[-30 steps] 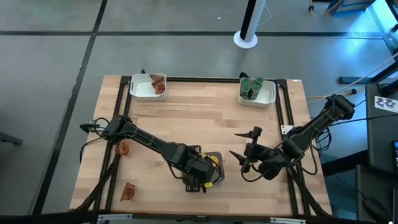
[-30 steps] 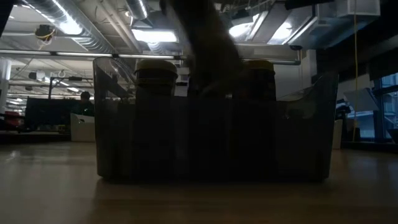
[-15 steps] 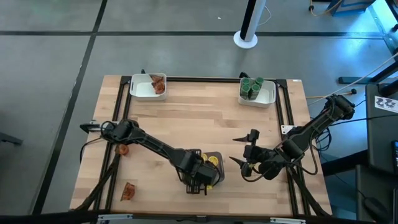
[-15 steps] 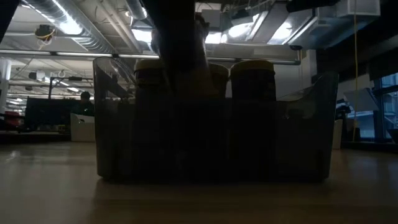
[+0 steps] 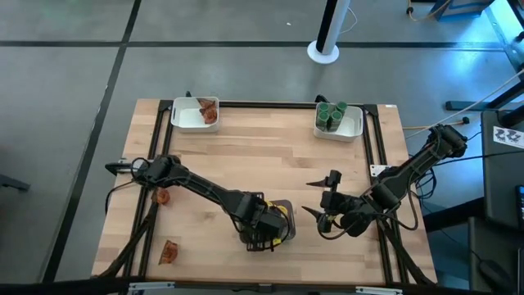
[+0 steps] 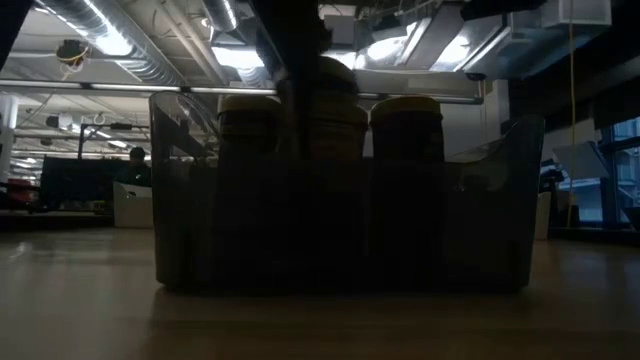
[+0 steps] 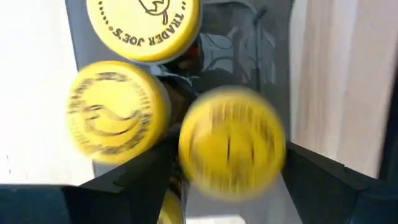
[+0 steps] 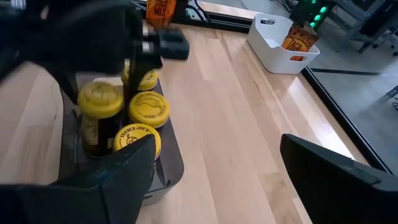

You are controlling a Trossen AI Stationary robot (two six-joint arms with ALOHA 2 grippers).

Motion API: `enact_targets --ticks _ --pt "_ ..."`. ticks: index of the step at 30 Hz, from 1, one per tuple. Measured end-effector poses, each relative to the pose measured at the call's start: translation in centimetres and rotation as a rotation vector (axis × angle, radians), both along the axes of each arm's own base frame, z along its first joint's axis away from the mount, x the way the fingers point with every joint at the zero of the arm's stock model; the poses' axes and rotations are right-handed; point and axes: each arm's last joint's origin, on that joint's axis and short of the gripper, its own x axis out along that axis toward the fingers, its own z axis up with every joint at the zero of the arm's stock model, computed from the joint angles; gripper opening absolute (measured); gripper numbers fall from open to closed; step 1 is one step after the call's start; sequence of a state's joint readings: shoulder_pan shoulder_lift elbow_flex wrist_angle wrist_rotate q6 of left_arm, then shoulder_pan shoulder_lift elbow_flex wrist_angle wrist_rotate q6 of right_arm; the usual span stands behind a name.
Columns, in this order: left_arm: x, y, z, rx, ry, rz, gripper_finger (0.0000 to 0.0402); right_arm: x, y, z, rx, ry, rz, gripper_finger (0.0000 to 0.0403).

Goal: Sort spices by type
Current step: Put the yellow seasoning bottle into the black bin, then put the bottom orange seasoning bag into the left white bin

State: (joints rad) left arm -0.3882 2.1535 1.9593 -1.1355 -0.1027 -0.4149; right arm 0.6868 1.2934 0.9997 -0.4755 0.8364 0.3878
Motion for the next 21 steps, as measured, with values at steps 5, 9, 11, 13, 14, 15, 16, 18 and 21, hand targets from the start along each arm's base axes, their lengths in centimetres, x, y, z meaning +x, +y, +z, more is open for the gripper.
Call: enact_targets --ticks 5,9,11,13,14,15,16,18,21 --pt "-0.6 -0.4 1.1 -0.008 0.003 0.0 0.0279 0.0 0.0 -0.1 -0.004 0.004 0.0 0.0344" --pt "-1.1 -0.6 1.6 -0.01 0.012 -0.001 0.028 0.0 0.0 0.0 -0.003 0.004 0.0 0.0344" --pt "-1.6 -0.6 2.0 -0.014 0.025 0.01 0.028 0.0 0.0 0.0 -0.003 0.004 0.0 0.0344" --pt "-2.3 -0.8 2.8 -0.035 0.032 0.027 0.028 0.0 0.0 -0.1 -0.004 0.005 0.0 0.0344" --pt "-2.6 -1.0 3.3 -0.051 0.032 0.028 0.028 0.0 0.0 0.0 -0.003 0.004 0.0 0.0344" --pt "-3.1 -1.3 3.9 -0.067 0.029 0.035 0.028 0.0 0.0 -0.1 -0.004 0.005 0.0 0.0344" --pt "-3.7 -1.6 4.5 -0.076 0.029 0.034 0.028 0.0 0.0 -0.1 -0.004 0.005 0.0 0.0344" --pt "-4.9 -2.2 5.8 -0.094 0.015 0.046 0.028 0.0 0.0 -0.1 -0.005 0.005 0.0 0.0344" --pt "-7.0 -3.0 7.6 -0.091 -0.007 0.074 0.028 0.0 0.0 -0.1 -0.004 0.005 0.001 0.0344"
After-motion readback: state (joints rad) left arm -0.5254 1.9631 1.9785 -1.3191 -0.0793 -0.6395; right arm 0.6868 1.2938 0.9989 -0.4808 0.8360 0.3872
